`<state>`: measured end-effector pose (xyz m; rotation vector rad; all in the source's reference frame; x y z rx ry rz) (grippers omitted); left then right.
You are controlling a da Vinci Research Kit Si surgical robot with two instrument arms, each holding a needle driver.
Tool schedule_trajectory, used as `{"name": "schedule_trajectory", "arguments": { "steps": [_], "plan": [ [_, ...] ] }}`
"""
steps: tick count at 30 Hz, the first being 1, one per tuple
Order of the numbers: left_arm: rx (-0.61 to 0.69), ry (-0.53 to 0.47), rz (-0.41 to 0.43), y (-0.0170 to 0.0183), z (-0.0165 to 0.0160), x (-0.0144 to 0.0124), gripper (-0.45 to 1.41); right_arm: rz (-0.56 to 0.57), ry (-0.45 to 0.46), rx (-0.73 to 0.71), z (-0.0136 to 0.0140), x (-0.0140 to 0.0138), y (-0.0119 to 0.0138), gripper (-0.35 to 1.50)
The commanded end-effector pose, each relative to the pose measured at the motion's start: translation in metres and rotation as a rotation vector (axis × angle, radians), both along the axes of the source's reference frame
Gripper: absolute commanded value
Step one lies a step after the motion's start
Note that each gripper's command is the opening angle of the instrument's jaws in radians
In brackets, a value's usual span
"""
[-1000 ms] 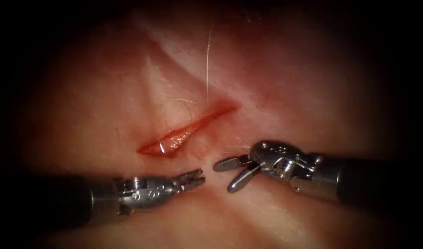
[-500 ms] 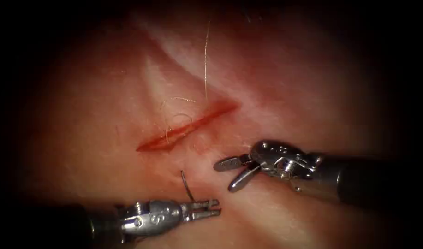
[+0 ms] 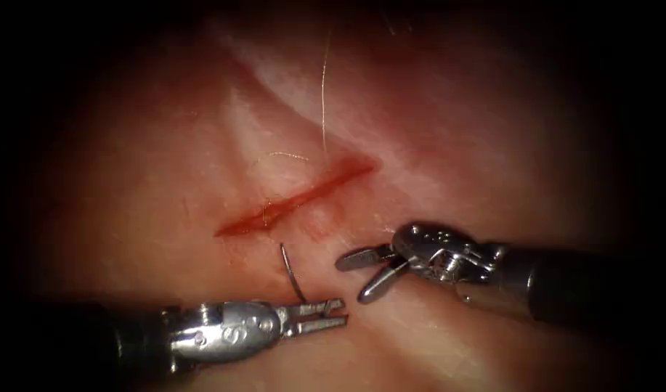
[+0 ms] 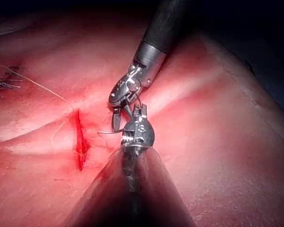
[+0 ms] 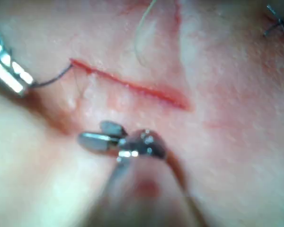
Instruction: Wound Closure
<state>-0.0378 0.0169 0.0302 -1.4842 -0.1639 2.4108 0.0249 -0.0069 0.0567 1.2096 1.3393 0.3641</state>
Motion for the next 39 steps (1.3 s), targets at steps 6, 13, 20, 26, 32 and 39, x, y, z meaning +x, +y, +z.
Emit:
{"name": "schedule_trajectory", "arguments": {
  "steps": [6,13,20,26,32,39],
  "plan": [
    [-0.054,0.038,0.013,0.0035,-0.0021,0.0013,-0.45,0.007,0.009,0.0,0.0011,0.001,-0.0003,0.78],
    [-0.125,0.04,-0.012,0.0084,-0.0069,0.0043,-0.45,0.036,0.027,-0.013,0.0005,0.0014,0.0002,0.78],
    [-0.142,0.048,-0.019,0.0091,-0.0084,0.0064,-0.45,0.088,0.055,-0.071,-0.0013,0.0023,0.0014,0.74],
    [-0.141,0.054,-0.022,0.0088,-0.0089,0.0069,-0.45,0.112,0.06,-0.096,-0.0015,0.0041,0.0027,0.73],
    [-0.152,0.055,-0.018,0.0097,-0.0099,0.0068,-0.45,0.124,0.05,-0.104,-0.0003,0.0061,0.0028,0.73],
    [-0.16,0.044,-0.026,0.0107,-0.0114,0.0071,-0.45,0.126,0.044,-0.127,0.0021,0.0072,0.0015,0.73]
  ]
}}
